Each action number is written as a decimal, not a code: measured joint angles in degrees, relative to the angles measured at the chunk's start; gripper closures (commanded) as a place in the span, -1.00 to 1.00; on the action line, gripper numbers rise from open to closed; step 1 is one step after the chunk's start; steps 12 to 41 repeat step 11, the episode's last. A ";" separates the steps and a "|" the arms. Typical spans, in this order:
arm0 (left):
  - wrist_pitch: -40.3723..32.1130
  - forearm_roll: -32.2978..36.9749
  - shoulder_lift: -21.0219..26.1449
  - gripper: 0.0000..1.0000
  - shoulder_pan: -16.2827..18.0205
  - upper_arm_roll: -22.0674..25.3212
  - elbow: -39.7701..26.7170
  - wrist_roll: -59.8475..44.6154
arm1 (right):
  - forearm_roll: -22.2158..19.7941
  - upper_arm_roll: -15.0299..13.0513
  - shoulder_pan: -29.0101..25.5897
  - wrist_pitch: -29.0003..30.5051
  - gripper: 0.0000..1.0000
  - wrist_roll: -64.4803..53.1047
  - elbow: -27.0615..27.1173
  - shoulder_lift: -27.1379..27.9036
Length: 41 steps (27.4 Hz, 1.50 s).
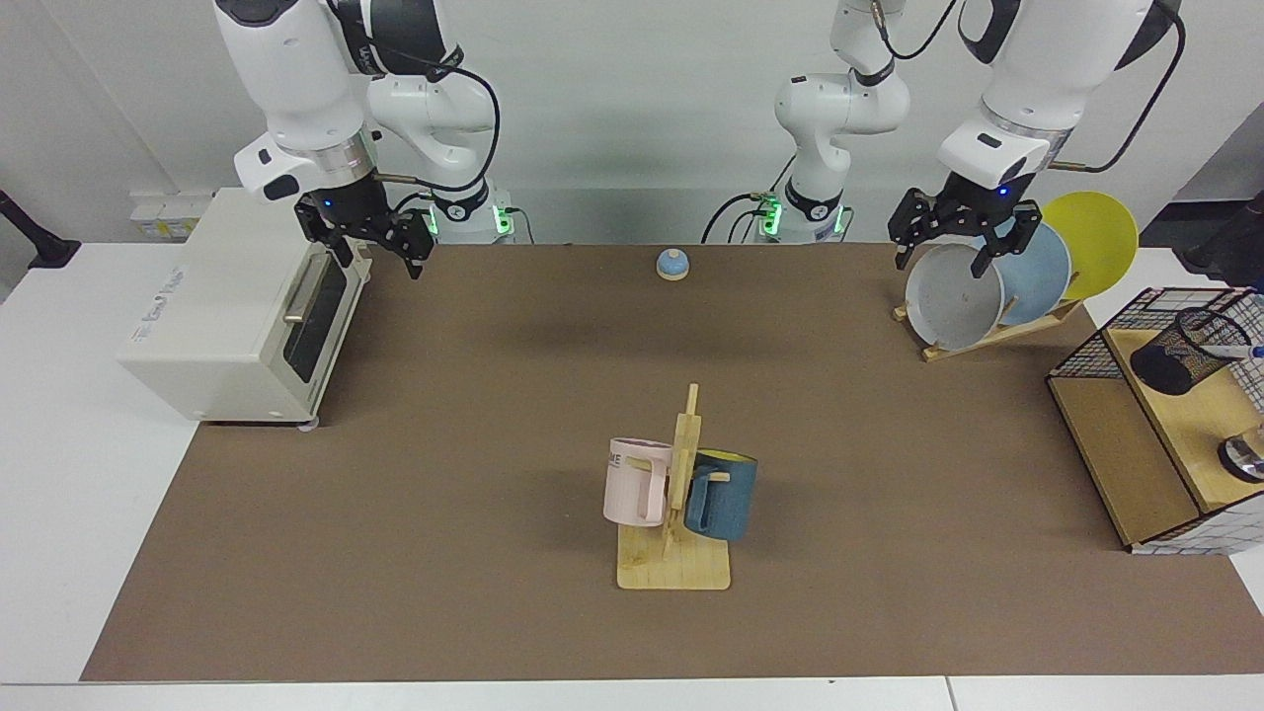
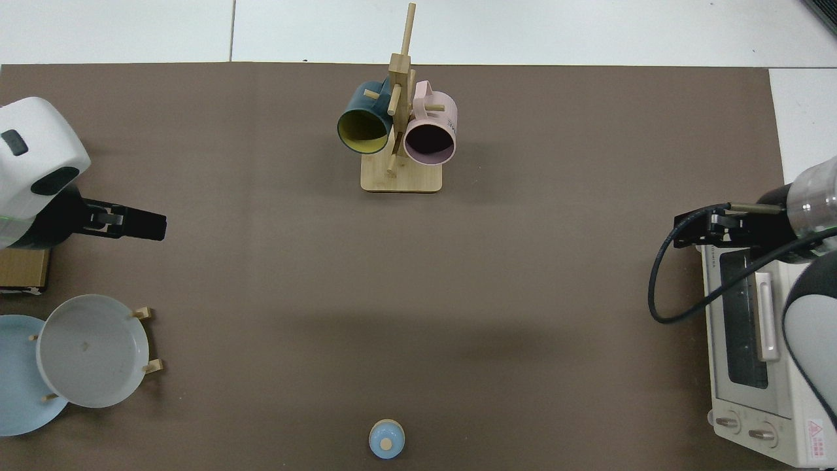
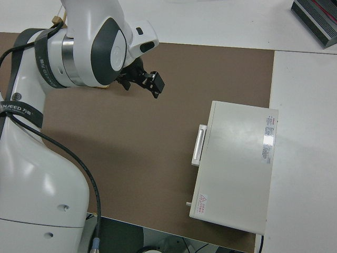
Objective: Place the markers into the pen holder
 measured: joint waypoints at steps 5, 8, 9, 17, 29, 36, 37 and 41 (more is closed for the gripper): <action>0.00 0.00 0.00 -1.00 0.00 0.00 0.00 0.32 | -0.01 -0.05 -1.34 -0.48 -1.00 -4.32 2.34 0.73; 0.00 0.00 0.00 -1.00 0.00 0.00 0.00 0.38 | -0.01 -0.10 -2.12 -0.32 -1.00 -5.83 2.75 1.01; 0.00 0.00 0.00 -1.00 0.00 0.00 0.00 0.39 | -0.01 -0.12 -2.23 -0.24 -1.00 -6.01 2.83 1.06; 0.00 0.00 0.00 -1.00 0.00 0.00 0.00 0.42 | -0.01 -0.11 -2.29 -0.13 -1.00 -6.16 2.92 1.09; 0.00 0.00 0.00 -1.00 0.00 0.00 0.00 0.42 | -0.01 -0.11 -2.29 -0.13 -1.00 -6.16 2.92 1.09; 0.00 0.00 0.00 -1.00 0.00 0.00 0.00 0.42 | -0.01 -0.11 -2.29 -0.13 -1.00 -6.16 2.92 1.09; 0.00 0.00 0.00 -1.00 0.00 0.00 0.00 0.42 | -0.01 -0.11 -2.29 -0.13 -1.00 -6.16 2.92 1.09; 0.00 0.00 0.00 -1.00 0.00 0.00 0.00 0.42 | -0.01 -0.11 -2.29 -0.13 -1.00 -6.16 2.92 1.09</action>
